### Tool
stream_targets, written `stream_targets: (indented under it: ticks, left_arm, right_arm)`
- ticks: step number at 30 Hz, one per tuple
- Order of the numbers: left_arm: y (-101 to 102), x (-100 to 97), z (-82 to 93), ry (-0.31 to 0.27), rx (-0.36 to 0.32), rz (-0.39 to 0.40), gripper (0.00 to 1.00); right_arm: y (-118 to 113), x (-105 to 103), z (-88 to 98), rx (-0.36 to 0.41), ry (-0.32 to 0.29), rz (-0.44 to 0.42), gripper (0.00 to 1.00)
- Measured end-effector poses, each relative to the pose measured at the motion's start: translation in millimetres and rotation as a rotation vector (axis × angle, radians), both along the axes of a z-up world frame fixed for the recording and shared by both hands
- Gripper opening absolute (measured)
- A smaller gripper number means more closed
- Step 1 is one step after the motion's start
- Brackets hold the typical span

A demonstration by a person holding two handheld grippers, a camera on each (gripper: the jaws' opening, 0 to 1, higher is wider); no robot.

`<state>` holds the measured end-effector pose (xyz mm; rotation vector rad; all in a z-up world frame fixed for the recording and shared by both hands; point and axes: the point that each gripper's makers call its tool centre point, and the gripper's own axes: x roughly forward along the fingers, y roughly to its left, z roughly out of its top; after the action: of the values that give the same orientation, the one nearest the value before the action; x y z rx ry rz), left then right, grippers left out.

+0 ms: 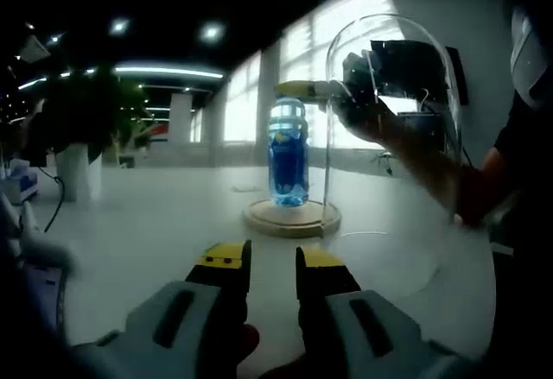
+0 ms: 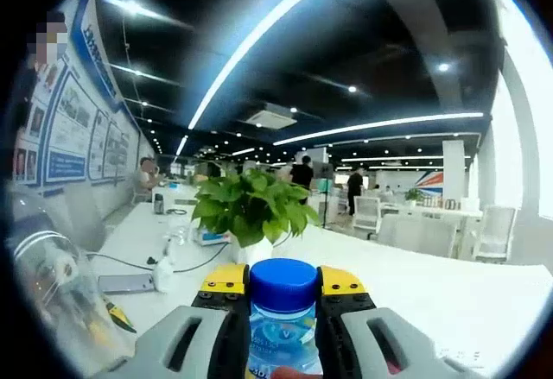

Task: Open the cover put in the Mizone put the cover back on

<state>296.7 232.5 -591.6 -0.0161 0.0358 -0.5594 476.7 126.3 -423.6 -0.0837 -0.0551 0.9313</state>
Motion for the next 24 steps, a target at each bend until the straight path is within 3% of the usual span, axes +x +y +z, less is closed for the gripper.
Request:
stream_targets:
  ticks: [24]
  left_arm:
    - [1.7,1.7,-0.9,-0.005,0.005,-0.010,0.16]
  right_arm:
    - [3.1,-1.2,-10.1,-0.018,0.019,0.015,0.21]
